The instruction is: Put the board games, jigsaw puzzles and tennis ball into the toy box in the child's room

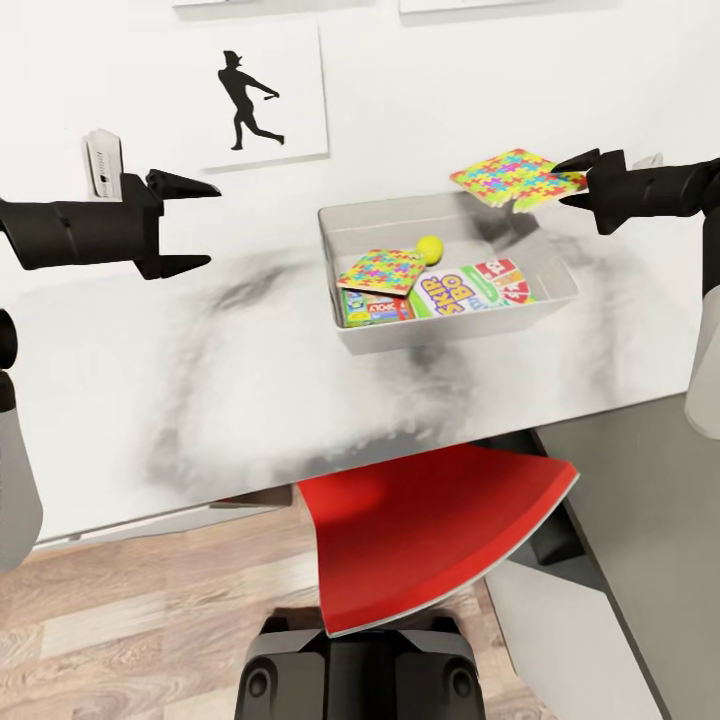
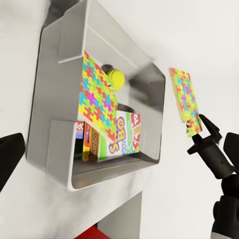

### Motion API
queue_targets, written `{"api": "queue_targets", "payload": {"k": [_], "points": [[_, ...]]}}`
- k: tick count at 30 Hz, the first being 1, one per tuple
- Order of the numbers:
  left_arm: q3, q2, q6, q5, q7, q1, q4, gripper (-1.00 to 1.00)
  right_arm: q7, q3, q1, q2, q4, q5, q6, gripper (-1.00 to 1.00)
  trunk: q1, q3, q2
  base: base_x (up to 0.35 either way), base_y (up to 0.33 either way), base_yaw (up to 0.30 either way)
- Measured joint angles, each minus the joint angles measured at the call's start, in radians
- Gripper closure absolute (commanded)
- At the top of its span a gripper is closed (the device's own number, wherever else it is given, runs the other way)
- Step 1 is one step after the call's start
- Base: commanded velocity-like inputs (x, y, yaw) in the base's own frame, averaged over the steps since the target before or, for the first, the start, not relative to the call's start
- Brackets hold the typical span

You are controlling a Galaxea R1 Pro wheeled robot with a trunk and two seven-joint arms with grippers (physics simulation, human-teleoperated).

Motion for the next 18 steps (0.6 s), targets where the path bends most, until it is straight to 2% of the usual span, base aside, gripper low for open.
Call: {"api": "queue_targets", "payload": {"k": [6, 18], "points": [[0.0, -0.007, 0.0, 0.0, 0.0, 0.0, 0.0, -1.0, 0.0, 0.0, 0.001, -0.003, 0.0, -0.003, 0.0, 1.0, 0.0, 0.001, 0.0, 0.0, -0.003, 0.072], [0.003, -0.011, 0.0, 0.0, 0.0, 0.0, 0.0, -1.0, -0.003, 0.002, 0.018, -0.004, 0.0, -0.002, 0.003, 1.0, 0.0, 0.001, 0.0, 0.0, -0.001, 0.015]]}}
